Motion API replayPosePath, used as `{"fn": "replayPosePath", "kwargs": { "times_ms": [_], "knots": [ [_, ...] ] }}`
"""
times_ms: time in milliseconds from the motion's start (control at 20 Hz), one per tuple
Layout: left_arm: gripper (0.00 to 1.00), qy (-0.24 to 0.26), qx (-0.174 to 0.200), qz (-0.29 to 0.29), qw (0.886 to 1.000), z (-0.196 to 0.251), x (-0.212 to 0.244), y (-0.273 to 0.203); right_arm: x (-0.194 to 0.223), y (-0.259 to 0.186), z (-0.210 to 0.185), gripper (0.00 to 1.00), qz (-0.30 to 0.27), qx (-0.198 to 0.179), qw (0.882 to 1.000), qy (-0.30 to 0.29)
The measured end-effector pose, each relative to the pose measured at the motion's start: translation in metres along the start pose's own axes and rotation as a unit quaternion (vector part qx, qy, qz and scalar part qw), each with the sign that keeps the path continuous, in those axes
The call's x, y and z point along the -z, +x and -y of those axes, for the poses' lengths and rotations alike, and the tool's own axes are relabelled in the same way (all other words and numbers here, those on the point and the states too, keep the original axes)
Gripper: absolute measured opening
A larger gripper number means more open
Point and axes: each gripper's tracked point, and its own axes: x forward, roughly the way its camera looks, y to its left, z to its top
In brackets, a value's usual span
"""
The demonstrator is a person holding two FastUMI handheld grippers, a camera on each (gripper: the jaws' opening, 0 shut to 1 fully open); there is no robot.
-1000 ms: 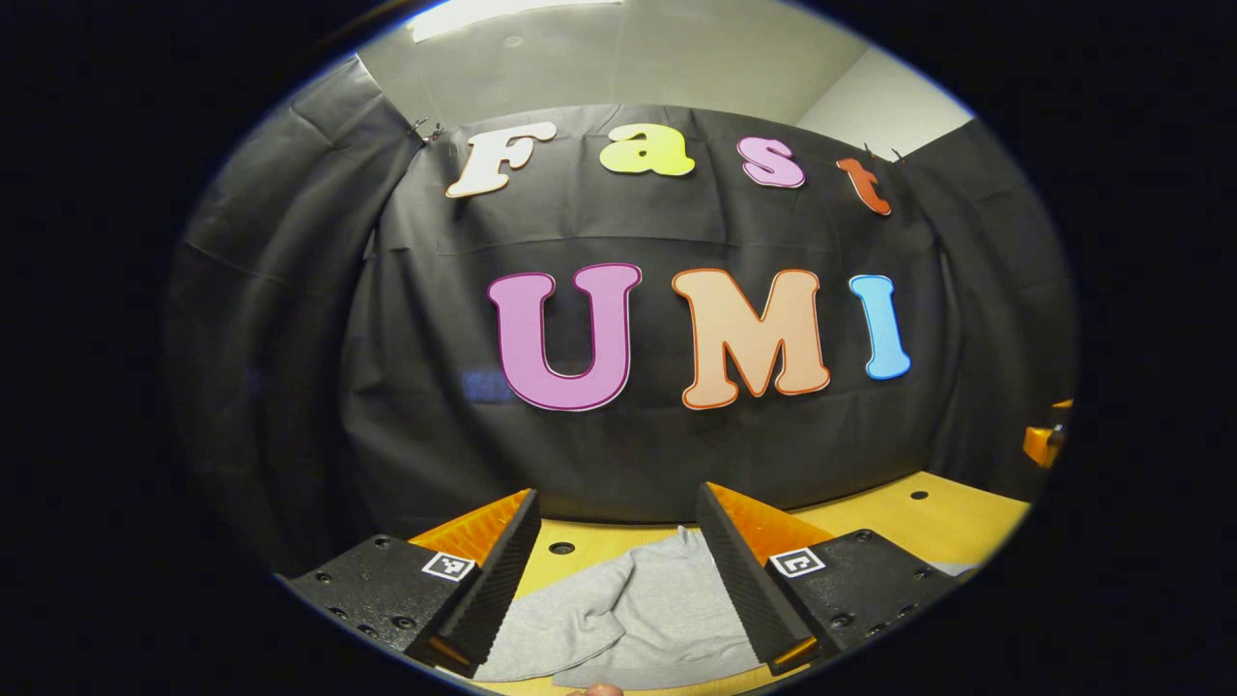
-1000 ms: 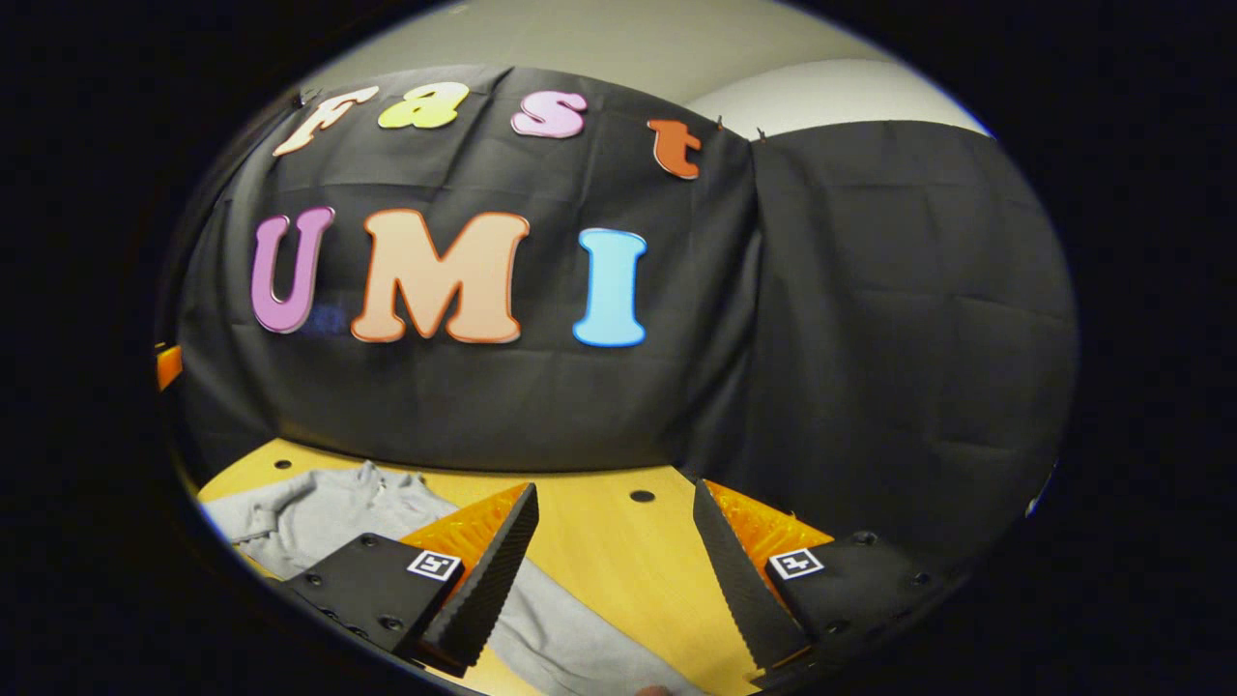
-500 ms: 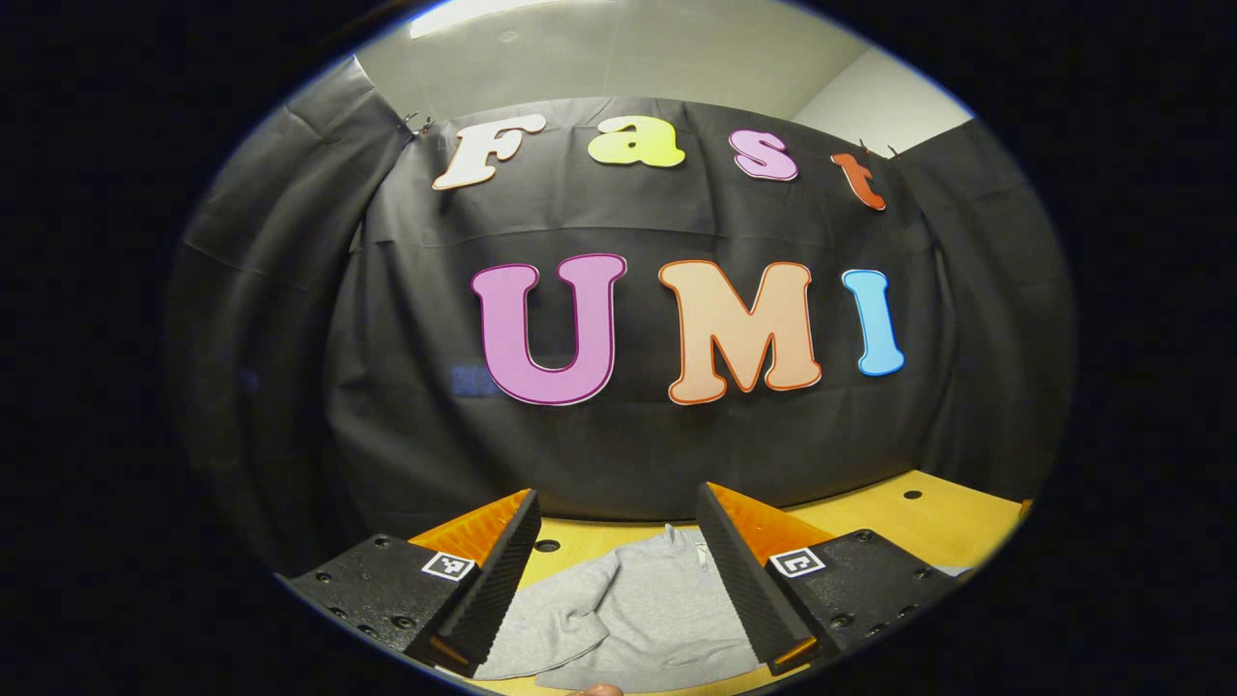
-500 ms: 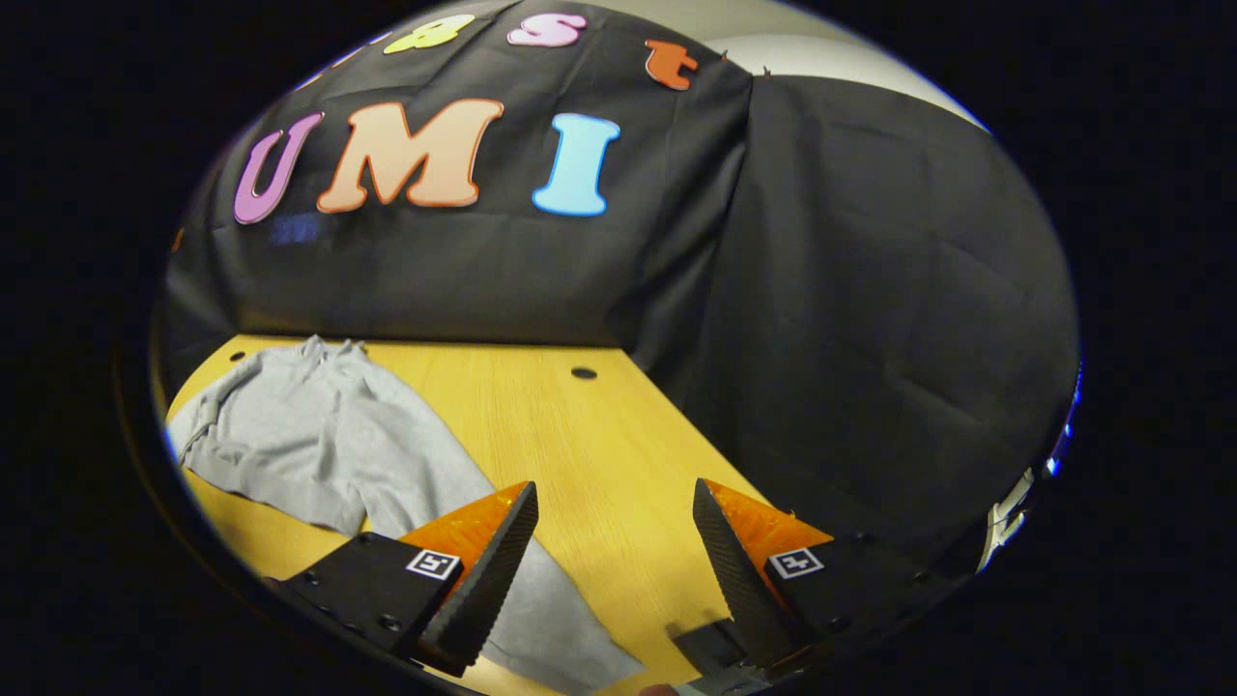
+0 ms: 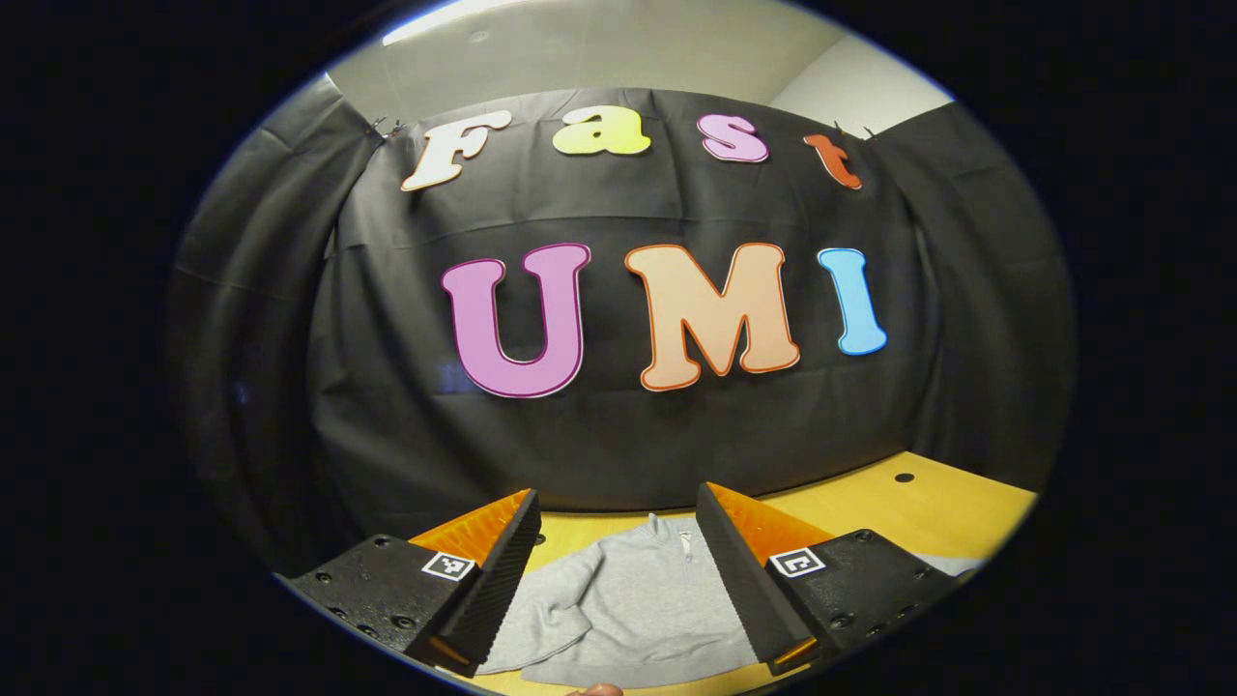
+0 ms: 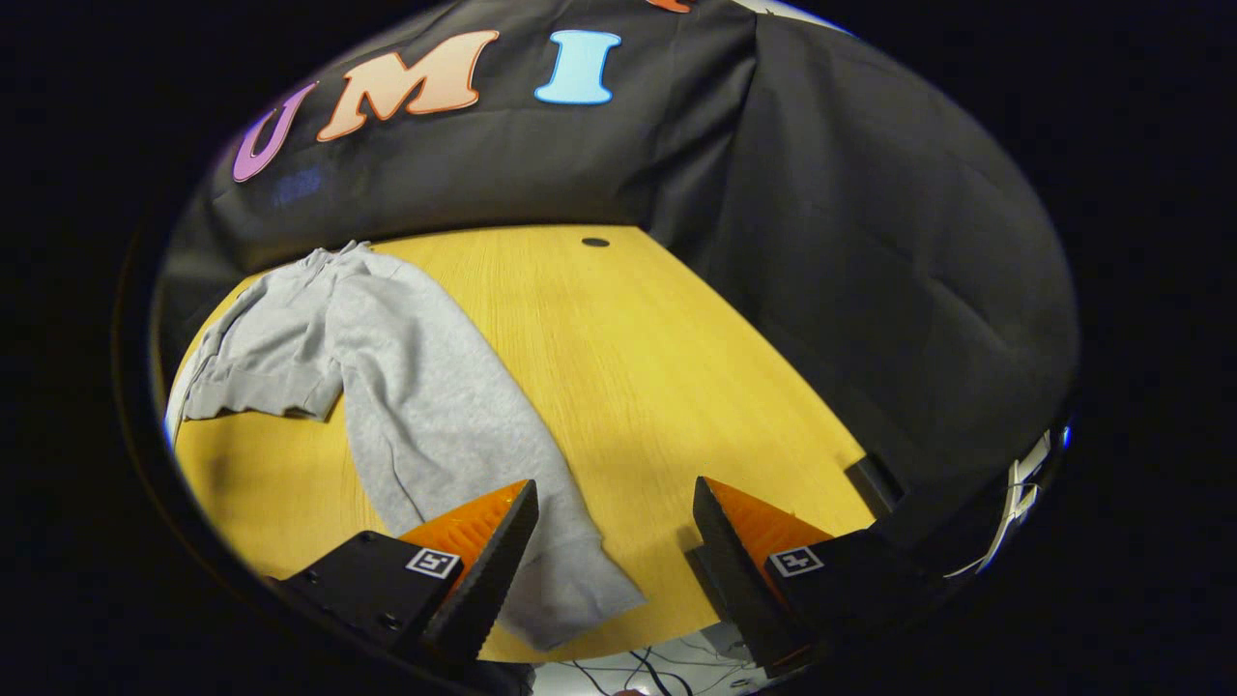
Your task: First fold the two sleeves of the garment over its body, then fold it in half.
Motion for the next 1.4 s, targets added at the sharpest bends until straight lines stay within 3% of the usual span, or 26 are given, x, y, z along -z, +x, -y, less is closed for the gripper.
{"fn": "replayPosePath", "kwargs": {
  "times_ms": [200, 450, 550, 600, 700, 850, 900, 1000, 1200, 1400],
  "knots": [
    [0.94, 0.011, 0.004, -0.001, 1.0, 0.024, -0.003, 0.001, 0.028, 0.008, -0.005, 1.0, -0.043, -0.032, 0.999, 0.002],
    [0.94, 0.017, 0.001, 0.001, 1.0, 0.054, -0.009, 0.0, 0.033, 0.012, -0.014, 0.98, -0.074, -0.093, 0.993, 0.013],
    [0.94, 0.018, -0.001, 0.005, 1.0, 0.066, -0.013, -0.001, 0.03, 0.015, -0.014, 0.79, -0.079, -0.108, 0.991, 0.0],
    [0.94, 0.017, -0.001, 0.009, 1.0, 0.072, -0.017, -0.001, 0.029, 0.019, -0.016, 0.64, -0.078, -0.115, 0.99, -0.008],
    [0.94, 0.018, -0.001, 0.014, 1.0, 0.083, -0.021, 0.001, 0.029, 0.018, -0.018, 0.58, -0.08, -0.13, 0.988, -0.021],
    [0.94, 0.022, 0.002, 0.02, 1.0, 0.094, -0.025, -0.002, 0.027, 0.019, -0.027, 0.24, -0.092, -0.142, 0.986, -0.008],
    [0.94, 0.024, 0.001, 0.022, 0.999, 0.094, -0.027, -0.002, 0.026, 0.02, -0.029, 0.08, -0.089, -0.141, 0.986, 0.001],
    [0.94, 0.024, 0.002, 0.025, 0.999, 0.091, -0.025, 0.001, 0.029, 0.018, -0.031, 0.03, -0.097, -0.143, 0.985, 0.024],
    [0.94, 0.014, -0.002, 0.012, 1.0, 0.07, -0.013, 0.01, 0.02, 0.013, -0.034, 0.03, -0.119, -0.134, 0.978, 0.11],
    [0.94, 0.015, -0.015, 0.011, 1.0, 0.035, -0.009, 0.014, -0.009, 0.016, -0.045, 0.03, -0.099, -0.12, 0.979, 0.13]
  ]
}}
